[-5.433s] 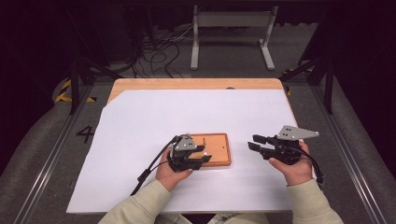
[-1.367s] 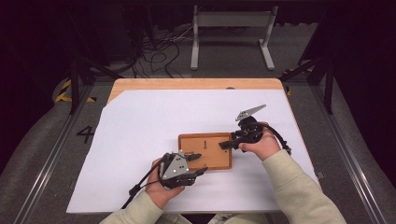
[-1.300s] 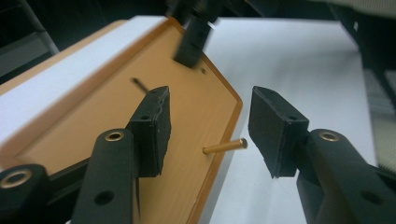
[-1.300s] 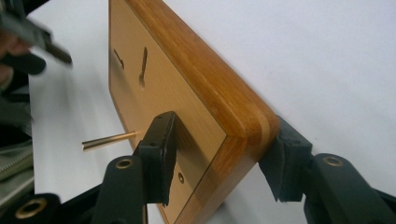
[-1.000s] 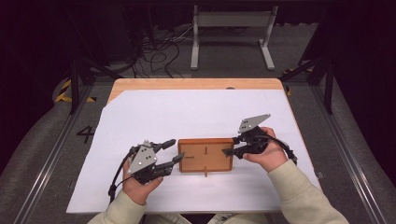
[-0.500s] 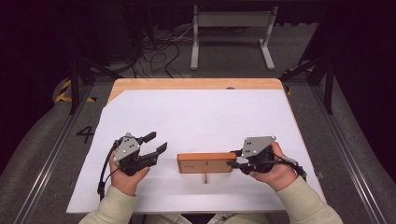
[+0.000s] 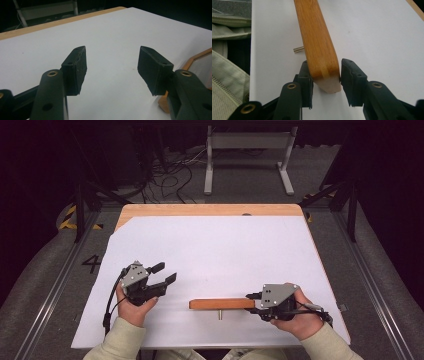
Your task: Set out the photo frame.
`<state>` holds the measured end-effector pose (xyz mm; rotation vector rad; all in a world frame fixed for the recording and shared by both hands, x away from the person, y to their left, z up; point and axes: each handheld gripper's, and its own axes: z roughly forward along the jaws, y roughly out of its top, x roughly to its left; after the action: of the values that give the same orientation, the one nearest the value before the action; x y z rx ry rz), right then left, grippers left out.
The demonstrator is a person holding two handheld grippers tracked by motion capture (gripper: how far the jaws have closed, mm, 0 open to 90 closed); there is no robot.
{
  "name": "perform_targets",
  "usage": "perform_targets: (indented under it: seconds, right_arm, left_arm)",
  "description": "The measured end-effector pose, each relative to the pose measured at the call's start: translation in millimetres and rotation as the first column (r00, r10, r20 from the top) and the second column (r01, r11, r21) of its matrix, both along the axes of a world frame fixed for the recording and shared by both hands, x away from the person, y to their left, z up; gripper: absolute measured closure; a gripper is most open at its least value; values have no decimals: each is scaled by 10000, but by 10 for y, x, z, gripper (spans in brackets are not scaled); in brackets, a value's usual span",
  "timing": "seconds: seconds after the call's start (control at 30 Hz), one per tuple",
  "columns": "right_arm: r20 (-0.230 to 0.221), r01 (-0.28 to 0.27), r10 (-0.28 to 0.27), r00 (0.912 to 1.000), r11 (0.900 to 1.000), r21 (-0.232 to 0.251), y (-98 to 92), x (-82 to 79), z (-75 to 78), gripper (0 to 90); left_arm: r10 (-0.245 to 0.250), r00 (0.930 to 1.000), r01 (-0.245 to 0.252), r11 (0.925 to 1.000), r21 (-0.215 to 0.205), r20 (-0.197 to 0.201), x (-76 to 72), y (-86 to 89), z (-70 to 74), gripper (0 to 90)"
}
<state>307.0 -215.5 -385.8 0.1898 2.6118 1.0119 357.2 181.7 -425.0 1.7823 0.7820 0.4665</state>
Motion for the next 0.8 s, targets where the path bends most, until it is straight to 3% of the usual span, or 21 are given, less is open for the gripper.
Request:
perform_targets:
  seconds: [0.23,0.43,0.5,0.57,0.6,0.73,0.8]
  right_arm:
    - [-44,250,-249,9997,9993,270,-20,-9,-22,606]
    - [-449,1090,-1070,9932,9929,468,-132,4,-63,536]
    - [-682,1381,-1347,9885,9892,485,-190,-3,-89,576]
    - [-857,1462,-1416,9862,9880,492,-241,-24,-113,672]
    - [-857,1462,-1416,9862,9880,492,-241,-24,-113,672]
    - [-1388,1395,-1343,9812,9898,285,-295,-72,-183,897]
    - [-1662,1399,-1330,9771,9897,311,-274,-79,-246,900]
  left_arm:
    - [-33,10000,32,10000,84,18,6,-7,-9,410]
    - [-37,10000,38,9999,96,-70,10,-3,-17,408]
    - [-8,10000,8,9999,119,-40,12,-7,-20,415]
    - [-25,10000,26,9999,150,-35,13,-7,-20,417]
    - [-25,10000,26,9999,150,-35,13,-7,-20,418]
    - [-47,10000,48,9998,205,-52,13,-14,-24,422]
    - [-26,10000,28,9997,258,-83,18,-18,-30,424]
